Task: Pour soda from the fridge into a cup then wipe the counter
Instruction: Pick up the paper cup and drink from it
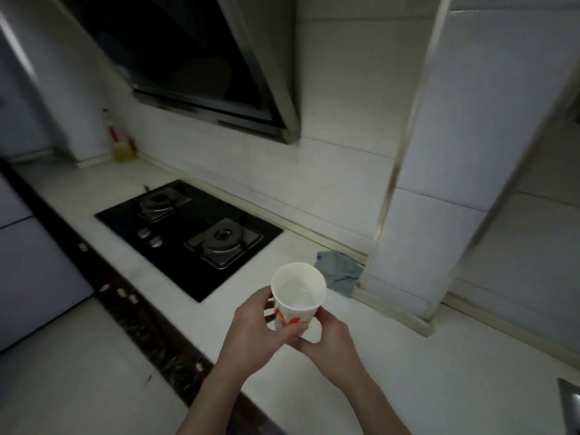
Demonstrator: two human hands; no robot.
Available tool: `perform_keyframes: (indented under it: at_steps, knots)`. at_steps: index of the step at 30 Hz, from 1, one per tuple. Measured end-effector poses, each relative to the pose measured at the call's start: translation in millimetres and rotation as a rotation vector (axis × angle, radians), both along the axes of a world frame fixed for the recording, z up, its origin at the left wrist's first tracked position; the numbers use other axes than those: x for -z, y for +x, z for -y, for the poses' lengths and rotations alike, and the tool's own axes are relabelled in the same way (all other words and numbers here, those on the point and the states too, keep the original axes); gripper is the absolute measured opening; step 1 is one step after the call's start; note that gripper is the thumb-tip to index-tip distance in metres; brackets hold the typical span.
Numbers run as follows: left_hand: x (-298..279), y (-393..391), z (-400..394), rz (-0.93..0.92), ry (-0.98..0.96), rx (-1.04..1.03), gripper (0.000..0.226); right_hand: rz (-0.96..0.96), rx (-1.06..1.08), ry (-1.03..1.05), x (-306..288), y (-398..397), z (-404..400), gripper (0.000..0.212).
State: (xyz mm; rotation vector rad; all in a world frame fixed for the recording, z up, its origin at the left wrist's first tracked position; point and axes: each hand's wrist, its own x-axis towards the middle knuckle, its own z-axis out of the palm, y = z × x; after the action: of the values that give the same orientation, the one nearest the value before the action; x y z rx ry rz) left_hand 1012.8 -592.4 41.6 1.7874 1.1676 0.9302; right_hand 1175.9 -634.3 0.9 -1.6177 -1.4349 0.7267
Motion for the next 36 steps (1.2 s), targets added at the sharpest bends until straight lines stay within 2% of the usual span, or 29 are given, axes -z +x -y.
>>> perform_keyframes:
  at_steps: [7, 14, 17, 22, 27, 36]
  knots:
    - [2, -91, 34, -0.019, 0.015, -0.322, 0.070, 0.026, -0.291, -0.002, 3, -90, -16, 0.043]
    - [-3, -176, 66, -0.083, 0.036, -0.599, 0.074, -0.032, -0.568, -0.030, -8, -182, -22, 0.041]
    - [-4, -203, 74, -0.094, 0.032, -0.695, 0.072, -0.059, -0.637, -0.022, -9, -217, -27, 0.047]
    - [-3, -248, 73, -0.078, 0.015, -0.788, 0.070, -0.051, -0.727, -0.031, 1, -271, -44, 0.058]
    - [7, -305, 49, -0.052, 0.000, -0.836, 0.075, -0.012, -0.769, -0.020, 1, -329, -73, 0.045]
    - [1, -453, -47, -0.048, 0.024, -0.852, 0.075, 0.019, -0.788, 0.021, -12, -479, -170, 0.046]
